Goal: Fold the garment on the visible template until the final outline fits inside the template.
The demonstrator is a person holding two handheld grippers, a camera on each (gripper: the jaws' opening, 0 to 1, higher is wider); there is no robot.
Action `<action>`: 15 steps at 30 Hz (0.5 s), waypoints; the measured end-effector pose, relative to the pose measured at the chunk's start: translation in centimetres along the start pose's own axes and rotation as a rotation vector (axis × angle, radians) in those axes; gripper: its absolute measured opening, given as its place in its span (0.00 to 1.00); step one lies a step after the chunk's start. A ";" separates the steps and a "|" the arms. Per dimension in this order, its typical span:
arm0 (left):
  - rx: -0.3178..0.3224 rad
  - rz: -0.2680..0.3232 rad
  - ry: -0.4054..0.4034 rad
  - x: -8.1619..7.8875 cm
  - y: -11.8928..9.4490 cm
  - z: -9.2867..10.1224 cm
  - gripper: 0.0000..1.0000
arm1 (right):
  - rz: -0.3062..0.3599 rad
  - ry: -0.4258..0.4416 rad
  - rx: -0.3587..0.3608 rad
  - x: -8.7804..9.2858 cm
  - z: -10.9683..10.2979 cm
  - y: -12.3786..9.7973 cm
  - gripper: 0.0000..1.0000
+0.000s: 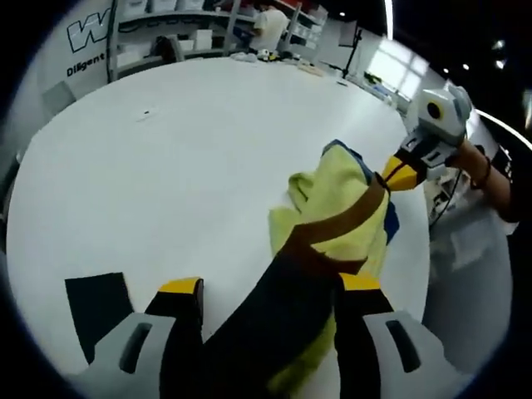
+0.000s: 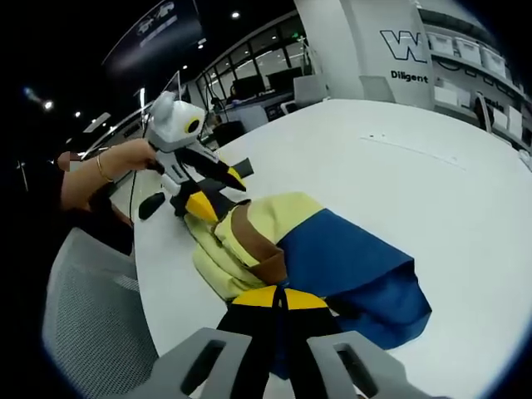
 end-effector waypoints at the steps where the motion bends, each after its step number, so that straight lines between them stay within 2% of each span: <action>1: 0.002 -0.001 0.001 0.0 0.0 0.0 0.55 | 0.000 0.000 0.000 0.0 0.0 0.0 0.00; 7: 0.071 -0.061 -0.015 0.9 0.8 1.0 0.45 | -0.015 -0.009 0.002 0.2 0.1 0.2 0.00; 9: 0.097 -0.058 -0.031 0.9 0.8 1.3 0.40 | -0.020 -0.008 0.001 0.3 0.1 0.2 0.00; 15: 0.103 -0.065 -0.049 0.9 0.6 1.7 0.33 | -0.019 -0.010 0.003 0.3 0.1 0.2 0.00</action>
Point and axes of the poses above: the point that each gripper's makers call its tool centre point, and the gripper's own axes: y roughly forward along the fingers, z roughly to its right, x roughly out of its underside, the point moved 1 cm from there along -y, roughly backward along the fingers, and after that the axes turned 8 degrees about x, right-handed, at the moved point
